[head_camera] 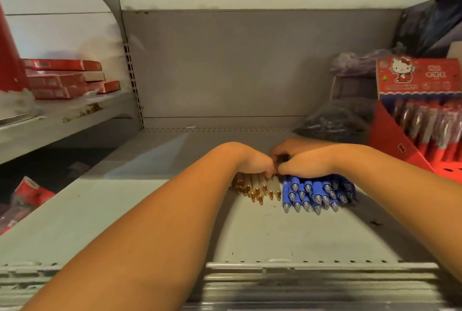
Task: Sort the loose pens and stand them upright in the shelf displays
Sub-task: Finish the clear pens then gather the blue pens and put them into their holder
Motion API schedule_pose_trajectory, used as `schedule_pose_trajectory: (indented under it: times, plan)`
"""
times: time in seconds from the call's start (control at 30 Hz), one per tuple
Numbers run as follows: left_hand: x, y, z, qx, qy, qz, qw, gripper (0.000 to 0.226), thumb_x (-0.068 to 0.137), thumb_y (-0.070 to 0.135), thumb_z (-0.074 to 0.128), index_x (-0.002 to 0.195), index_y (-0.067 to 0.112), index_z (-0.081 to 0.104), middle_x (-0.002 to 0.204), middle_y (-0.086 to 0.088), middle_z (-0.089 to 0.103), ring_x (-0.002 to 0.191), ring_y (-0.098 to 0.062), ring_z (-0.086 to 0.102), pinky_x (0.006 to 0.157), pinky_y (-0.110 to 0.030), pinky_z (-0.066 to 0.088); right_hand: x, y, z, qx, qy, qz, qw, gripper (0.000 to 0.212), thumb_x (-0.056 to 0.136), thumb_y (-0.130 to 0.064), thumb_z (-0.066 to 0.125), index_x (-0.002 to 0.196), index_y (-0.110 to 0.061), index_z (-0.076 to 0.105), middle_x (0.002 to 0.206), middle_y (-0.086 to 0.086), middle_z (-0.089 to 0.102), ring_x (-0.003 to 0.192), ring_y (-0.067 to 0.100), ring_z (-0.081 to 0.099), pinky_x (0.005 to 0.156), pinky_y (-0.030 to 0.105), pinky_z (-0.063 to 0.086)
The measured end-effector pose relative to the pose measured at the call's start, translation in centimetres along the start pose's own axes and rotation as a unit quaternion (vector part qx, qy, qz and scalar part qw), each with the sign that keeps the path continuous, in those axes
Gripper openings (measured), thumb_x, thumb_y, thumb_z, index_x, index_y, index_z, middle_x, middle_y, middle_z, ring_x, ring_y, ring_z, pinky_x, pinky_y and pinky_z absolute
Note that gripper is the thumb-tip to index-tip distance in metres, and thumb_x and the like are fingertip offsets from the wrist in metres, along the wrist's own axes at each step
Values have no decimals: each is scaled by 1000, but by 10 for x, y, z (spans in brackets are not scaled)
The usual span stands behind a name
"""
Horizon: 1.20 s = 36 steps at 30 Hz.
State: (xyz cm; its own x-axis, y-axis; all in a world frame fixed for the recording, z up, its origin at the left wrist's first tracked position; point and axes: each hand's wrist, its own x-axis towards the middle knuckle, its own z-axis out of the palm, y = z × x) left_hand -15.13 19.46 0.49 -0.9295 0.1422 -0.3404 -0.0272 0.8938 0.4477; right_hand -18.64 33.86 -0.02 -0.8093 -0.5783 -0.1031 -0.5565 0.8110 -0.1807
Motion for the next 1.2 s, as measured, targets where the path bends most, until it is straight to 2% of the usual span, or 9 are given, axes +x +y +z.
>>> schedule_pose_trajectory:
  times: [0.13,0.23,0.47,0.57,0.63,0.77,0.93,1.07,1.2]
  plan:
    - [6,1,3,9,16,-37,999,33,97,30,49,69,12,53,44,0,53,25,-9,45,32,-12,36,3,0,2,12,6,5,1000,17,86,-33,62,102,-35,56,90,-11,63,81,10,59,65,26,46]
    - [6,2,4,13,12,-55,998,36,96,34,50,67,13,55,35,2,52,25,-11,47,32,-13,37,6,-3,0,3,-2,8,1000,18,86,-25,61,102,-33,58,90,-7,63,81,13,59,63,28,47]
    - [10,0,-1,21,40,-76,996,25,88,24,55,65,15,55,35,4,48,25,-11,42,35,-12,36,6,-6,0,-27,-5,21,999,16,90,-38,58,105,-32,59,97,-7,63,93,17,59,91,41,51]
    - [12,2,1,16,62,-82,995,16,84,25,59,74,12,58,38,2,54,28,-12,49,34,-16,39,4,-7,-1,-31,-21,13,999,25,91,-35,57,116,-34,58,103,-8,63,98,17,59,96,44,47]
    - [13,3,2,20,47,-82,995,20,84,29,59,73,13,61,42,0,58,31,-14,51,35,-16,40,2,-7,-2,-29,-36,7,999,27,93,-34,56,119,-33,59,106,-7,63,97,16,59,94,42,50]
    - [13,4,0,37,-2,-89,995,32,88,31,56,60,17,58,42,2,55,31,-14,48,36,-15,40,2,-7,-1,-8,-51,18,999,26,94,-34,52,119,-30,61,108,-3,65,97,17,61,92,40,52]
    - [18,3,-1,60,50,-118,990,18,79,28,63,71,13,62,41,1,56,29,-14,50,35,-17,41,8,-11,4,29,-4,65,997,20,90,-32,55,102,-21,67,97,5,70,86,21,63,78,34,52]
    - [17,5,1,73,60,-108,990,29,80,36,71,73,10,61,39,2,58,28,-13,51,31,-18,40,13,-14,5,27,33,121,992,17,79,-26,66,95,-20,70,95,3,71,91,22,64,93,43,52]
    - [13,6,0,70,49,-97,992,32,87,31,67,65,8,60,39,-2,56,27,-16,49,33,-16,40,11,-14,4,62,56,145,986,18,75,-25,70,92,-19,71,93,2,71,90,22,64,95,45,50]
